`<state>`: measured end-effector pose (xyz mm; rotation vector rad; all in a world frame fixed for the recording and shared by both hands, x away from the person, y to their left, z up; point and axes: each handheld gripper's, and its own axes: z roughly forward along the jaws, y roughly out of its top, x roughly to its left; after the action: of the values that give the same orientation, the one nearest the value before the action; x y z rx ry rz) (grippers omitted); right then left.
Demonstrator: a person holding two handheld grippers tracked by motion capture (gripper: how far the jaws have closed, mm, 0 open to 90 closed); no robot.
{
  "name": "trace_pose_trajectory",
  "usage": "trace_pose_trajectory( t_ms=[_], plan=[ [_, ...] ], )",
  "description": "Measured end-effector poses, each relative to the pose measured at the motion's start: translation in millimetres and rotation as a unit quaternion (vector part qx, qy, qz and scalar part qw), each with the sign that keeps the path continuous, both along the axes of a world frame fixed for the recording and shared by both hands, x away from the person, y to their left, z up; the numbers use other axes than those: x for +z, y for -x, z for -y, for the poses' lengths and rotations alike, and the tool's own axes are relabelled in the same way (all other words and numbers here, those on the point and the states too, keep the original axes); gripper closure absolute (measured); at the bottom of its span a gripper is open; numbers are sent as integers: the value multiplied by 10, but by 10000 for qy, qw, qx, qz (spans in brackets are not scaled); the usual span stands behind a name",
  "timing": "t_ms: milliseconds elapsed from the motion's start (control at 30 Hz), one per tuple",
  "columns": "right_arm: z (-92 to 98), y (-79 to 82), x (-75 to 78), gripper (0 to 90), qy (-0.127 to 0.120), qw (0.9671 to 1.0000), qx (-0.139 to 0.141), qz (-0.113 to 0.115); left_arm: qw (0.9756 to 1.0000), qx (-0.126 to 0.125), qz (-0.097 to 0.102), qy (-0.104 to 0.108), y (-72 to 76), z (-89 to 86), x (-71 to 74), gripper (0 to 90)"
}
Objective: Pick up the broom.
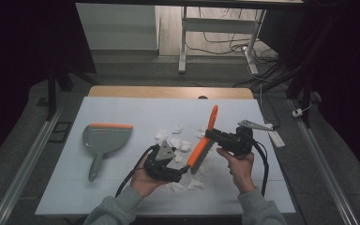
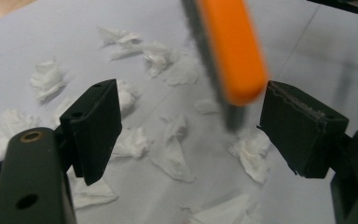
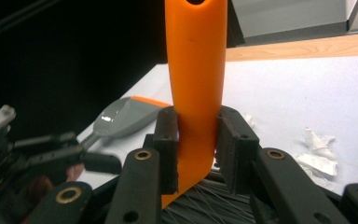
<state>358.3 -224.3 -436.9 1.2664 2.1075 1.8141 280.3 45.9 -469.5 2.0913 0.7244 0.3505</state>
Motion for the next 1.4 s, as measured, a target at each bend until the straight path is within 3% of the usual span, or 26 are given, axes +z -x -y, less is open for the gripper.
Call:
trace_pose_trajectory(
  t_ms=[200, 367, 500, 600, 700, 1033, 1100, 1233, 1333, 1400],
  plan=[
    [-2, 16, 14, 711, -149, 9999, -50, 59, 9999, -115, -62, 12, 6, 119, -38, 213],
    [-39, 51, 23, 711, -292, 9995, -66, 56, 10000, 2, 7, 4, -39, 222, -105, 240],
    [-61, 73, 24, 711, -511, 9987, 18, -30, 9996, 214, 114, 120, -98, 244, -139, 382],
    [-75, 96, 29, 711, -559, 9984, 22, -23, 9993, 141, -16, 341, -153, 214, -149, 559],
    [-85, 106, 19, 710, -532, 9986, 0, -22, 9994, 180, -6, 287, -168, 197, -153, 755],
    [-125, 140, 34, 699, -434, 9990, 132, 29, 9998, 144, 98, 102, -185, 67, -118, 798],
    [-138, 141, 40, 666, -297, 9994, 161, 70, 9999, 117, 67, 62, -193, 31, -110, 798],
    [-148, 175, 101, 517, 213, 9992, 193, 269, 10000, 32, -42, -31, -220, -103, -79, 798],
    [-124, 229, 169, 462, 766, 9946, 387, 592, 9996, -80, -14, -253, -209, -205, -52, 798],
    [-98, 258, 199, 436, 968, 9908, 640, 690, 9994, -137, -69, -323, -206, -262, -31, 798]
  ],
)
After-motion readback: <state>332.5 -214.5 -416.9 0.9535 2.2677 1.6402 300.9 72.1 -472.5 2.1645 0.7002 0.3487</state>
